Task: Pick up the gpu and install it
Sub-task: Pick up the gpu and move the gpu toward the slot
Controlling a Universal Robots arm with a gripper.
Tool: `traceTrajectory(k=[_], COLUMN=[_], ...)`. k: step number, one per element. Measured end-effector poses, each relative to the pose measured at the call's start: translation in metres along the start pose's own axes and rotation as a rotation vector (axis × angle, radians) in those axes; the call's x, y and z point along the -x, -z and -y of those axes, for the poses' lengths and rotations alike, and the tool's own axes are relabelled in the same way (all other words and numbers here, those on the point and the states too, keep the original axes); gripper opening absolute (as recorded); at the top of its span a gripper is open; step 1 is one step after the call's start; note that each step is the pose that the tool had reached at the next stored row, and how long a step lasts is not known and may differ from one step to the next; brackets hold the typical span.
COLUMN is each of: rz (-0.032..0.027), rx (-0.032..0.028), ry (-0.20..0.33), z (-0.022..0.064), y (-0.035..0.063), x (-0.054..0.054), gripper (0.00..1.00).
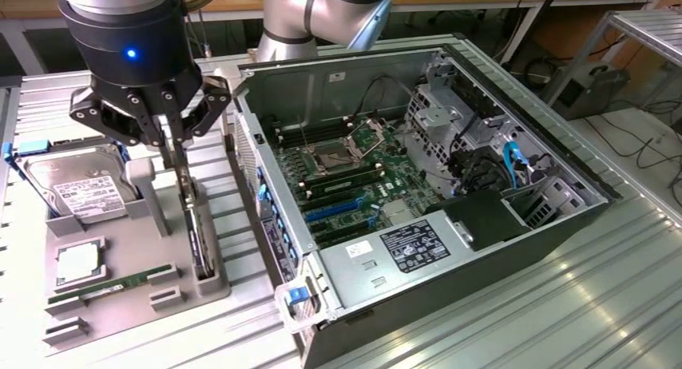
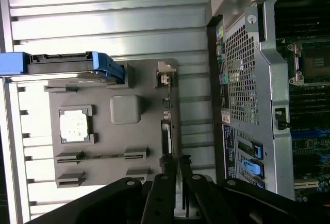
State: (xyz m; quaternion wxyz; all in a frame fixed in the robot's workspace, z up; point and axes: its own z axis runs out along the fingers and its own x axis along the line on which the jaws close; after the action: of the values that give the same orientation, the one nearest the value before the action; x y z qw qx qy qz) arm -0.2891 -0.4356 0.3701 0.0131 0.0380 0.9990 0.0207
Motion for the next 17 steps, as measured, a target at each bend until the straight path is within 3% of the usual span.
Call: traceTrajectory(k=[4,7,10,17], rz=[0.0001,0.0069,0.0072,0.0072], rx=[0.0000,0.0003,0.0003,0.0003], ry=[0.000,0.000,0.000,0.000], z=[0.0000,0.0004,0.0014,0.0033], y=[-0.0001,-0.0048,-0.0158,-0.0347], x=[0.000,-0.003,-0.009,-0.008], gripper=[0.36,0.36,0.36,0.36])
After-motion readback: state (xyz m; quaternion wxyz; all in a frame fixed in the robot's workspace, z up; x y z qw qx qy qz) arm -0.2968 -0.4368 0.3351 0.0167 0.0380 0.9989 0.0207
